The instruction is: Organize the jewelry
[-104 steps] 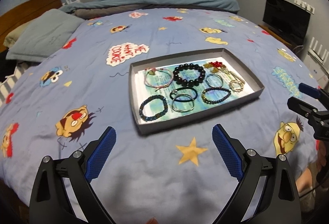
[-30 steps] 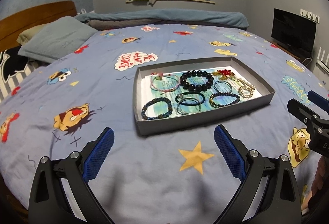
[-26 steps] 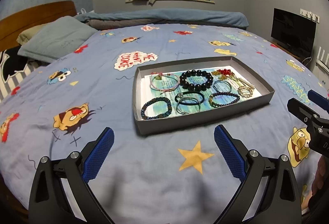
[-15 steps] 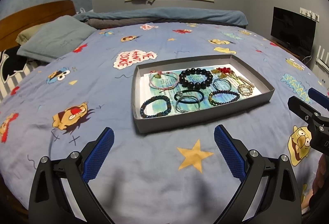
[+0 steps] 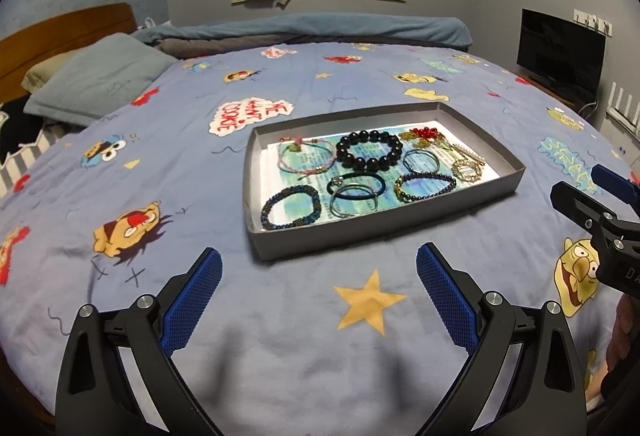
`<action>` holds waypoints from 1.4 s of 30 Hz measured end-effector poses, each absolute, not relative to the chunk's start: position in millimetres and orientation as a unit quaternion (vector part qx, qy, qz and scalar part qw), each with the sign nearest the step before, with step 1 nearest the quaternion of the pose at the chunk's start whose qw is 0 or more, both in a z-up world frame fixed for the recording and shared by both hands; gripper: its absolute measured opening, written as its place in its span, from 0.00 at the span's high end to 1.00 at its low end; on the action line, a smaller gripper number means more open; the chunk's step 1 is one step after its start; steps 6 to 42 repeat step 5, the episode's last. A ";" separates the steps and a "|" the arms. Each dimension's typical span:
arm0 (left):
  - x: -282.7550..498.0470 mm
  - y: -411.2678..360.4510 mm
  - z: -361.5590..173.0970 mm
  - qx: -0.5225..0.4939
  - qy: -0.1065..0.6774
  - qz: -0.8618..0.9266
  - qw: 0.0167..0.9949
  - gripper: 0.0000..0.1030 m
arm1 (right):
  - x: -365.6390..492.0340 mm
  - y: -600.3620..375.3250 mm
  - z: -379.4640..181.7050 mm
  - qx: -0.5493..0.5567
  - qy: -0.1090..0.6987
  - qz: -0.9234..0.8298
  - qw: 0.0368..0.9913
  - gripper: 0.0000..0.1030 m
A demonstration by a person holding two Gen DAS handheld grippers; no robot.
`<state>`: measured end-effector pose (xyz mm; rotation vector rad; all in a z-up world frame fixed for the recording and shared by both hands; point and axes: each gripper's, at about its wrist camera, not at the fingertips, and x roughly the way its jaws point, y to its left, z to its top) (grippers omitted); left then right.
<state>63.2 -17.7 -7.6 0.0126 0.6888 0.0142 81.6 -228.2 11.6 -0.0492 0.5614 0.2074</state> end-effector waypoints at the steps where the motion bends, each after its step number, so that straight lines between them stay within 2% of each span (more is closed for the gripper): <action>1: 64.1 -17.7 -7.8 0.005 0.340 0.006 0.940 0.06 | 81.5 -228.1 11.6 -0.024 0.276 0.102 0.955 0.05; 42: 63.6 -17.3 -8.9 0.000 0.342 0.000 0.940 0.06 | 81.2 -229.1 11.1 -0.025 0.276 0.102 0.955 0.06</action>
